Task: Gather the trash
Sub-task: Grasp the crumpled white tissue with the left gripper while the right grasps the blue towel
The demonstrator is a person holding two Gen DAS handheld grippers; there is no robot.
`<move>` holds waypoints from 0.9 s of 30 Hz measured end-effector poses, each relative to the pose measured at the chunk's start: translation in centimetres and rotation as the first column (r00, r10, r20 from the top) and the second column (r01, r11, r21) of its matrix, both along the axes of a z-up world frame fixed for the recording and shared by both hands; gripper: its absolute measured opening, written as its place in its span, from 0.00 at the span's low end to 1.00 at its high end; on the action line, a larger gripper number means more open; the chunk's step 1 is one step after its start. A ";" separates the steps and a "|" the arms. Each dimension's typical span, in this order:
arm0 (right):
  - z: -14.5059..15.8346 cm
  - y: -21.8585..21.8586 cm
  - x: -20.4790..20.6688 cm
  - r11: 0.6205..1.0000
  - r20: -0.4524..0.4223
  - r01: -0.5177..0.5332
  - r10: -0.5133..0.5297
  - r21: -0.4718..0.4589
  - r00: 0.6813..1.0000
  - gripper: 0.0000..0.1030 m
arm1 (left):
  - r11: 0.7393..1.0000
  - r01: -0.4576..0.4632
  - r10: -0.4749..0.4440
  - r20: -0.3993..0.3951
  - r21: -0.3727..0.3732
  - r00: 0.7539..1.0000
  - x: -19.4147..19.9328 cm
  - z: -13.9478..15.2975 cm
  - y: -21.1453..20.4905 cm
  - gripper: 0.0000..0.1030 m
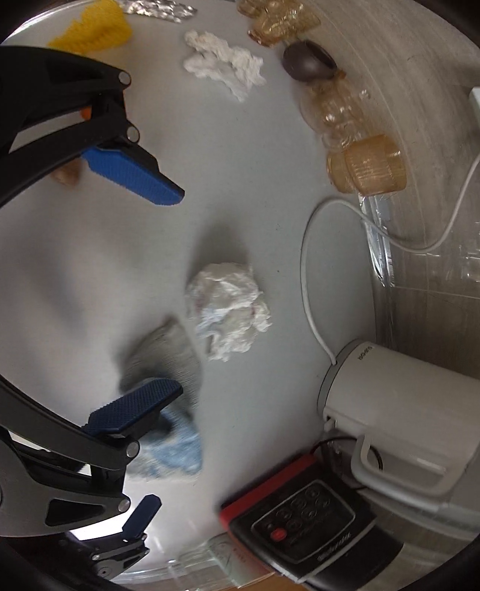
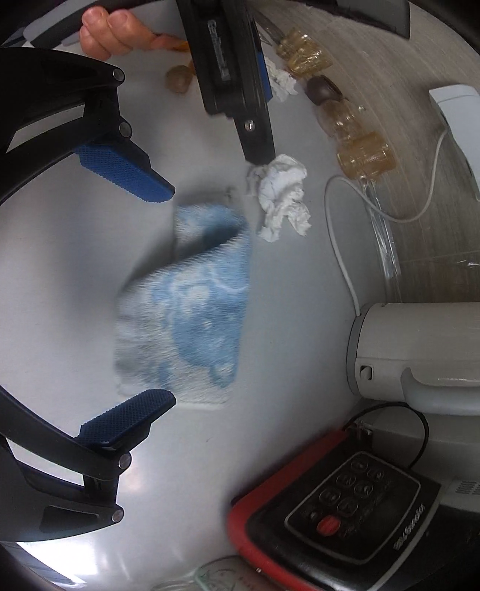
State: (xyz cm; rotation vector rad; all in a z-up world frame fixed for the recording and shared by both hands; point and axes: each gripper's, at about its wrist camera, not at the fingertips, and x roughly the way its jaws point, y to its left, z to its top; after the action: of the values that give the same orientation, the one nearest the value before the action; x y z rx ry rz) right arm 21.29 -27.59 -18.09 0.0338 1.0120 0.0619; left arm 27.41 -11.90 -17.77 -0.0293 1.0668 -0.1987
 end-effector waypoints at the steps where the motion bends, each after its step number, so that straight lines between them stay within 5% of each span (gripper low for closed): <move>1: -0.2 0.1 0.5 1.000 -0.001 -0.001 0.001 0.004 1.000 0.98 | 1.000 -0.002 0.002 -0.002 0.002 1.000 0.6 -0.3 -0.1 0.88; 15: -2.1 1.4 4.3 0.999 -0.001 0.039 -0.039 0.019 0.999 0.98 | 0.997 -0.061 0.063 -0.044 0.046 0.997 5.7 -3.9 -1.0 0.86; 21: -2.5 1.2 4.7 0.999 0.002 0.043 -0.043 0.009 0.999 0.84 | 0.995 -0.063 0.068 -0.065 0.075 0.996 6.4 -4.7 -1.8 0.62; 27: -2.2 0.3 4.5 0.999 0.010 0.049 -0.049 0.013 0.999 0.55 | 0.996 -0.071 0.074 -0.061 0.054 0.995 6.7 -4.6 -1.6 0.32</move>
State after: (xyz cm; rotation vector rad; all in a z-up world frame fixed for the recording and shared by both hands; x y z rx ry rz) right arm 25.84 -27.26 -20.30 0.0698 1.0003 0.0239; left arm 34.13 -13.51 -22.41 -0.0278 1.1315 -0.1053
